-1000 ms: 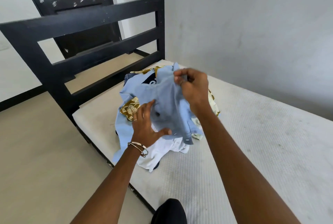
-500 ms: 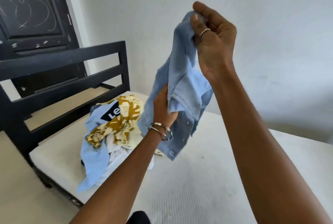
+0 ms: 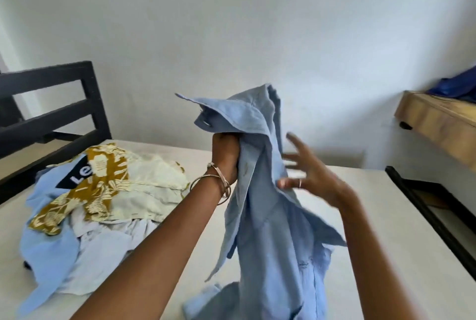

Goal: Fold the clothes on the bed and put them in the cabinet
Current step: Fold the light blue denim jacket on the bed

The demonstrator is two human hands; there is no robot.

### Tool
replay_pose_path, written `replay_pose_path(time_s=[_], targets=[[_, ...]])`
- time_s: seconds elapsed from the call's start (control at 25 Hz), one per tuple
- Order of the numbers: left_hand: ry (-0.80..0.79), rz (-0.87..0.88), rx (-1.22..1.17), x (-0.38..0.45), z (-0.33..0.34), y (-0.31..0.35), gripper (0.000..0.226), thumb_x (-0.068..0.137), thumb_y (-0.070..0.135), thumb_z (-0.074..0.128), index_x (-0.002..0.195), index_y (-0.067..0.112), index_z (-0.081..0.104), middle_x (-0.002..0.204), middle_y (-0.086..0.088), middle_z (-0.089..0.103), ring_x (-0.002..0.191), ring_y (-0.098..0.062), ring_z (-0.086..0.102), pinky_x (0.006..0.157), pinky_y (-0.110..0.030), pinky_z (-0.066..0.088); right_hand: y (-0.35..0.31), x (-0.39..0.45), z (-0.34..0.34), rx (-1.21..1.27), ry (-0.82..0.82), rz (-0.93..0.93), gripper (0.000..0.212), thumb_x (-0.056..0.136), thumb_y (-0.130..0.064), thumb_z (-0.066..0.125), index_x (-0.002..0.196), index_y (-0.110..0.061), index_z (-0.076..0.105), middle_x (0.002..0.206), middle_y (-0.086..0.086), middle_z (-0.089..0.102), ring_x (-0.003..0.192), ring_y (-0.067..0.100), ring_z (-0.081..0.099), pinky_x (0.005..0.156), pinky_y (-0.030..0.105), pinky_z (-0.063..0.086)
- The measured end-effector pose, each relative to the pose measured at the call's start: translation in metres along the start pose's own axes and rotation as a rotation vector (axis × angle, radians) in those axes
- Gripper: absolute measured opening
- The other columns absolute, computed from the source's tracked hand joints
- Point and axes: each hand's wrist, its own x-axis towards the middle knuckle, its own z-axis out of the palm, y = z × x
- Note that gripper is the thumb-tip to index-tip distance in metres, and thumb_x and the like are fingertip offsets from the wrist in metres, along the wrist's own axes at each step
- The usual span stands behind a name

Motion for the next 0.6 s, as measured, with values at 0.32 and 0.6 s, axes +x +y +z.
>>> replay_pose_path(time_s=[0.32,0.6], targets=[[0.044,-0.04,0.498,-0.002,-0.039,-0.017,0.012,0.09,0.025,0.056,0.088,0.017,0.064,0.09,-0.001,0.067,0.085,-0.022,0.063,0.073,-0.032,0.053,0.073,-0.014,0.003,-0.022,0.484,0.017,0.022,0.07,-0.014,0.048,0.075,0.002,0.061,0.072,0.015,0.065,0.072,0.015,0.052,0.062,0.042,0.044],[-0.075,0.214,1.167,-0.019,-0.089,-0.012,0.037,0.085,0.019,0.064,0.121,0.009,0.063,0.119,-0.01,0.064,0.108,-0.024,0.06,0.092,-0.02,0.044,-0.023,0.009,-0.006,-0.401,0.526,-0.078,0.029,0.081,-0.005,0.06,0.07,-0.029,0.071,0.067,-0.014,0.065,0.072,0.01,0.062,0.067,0.024,0.047]])
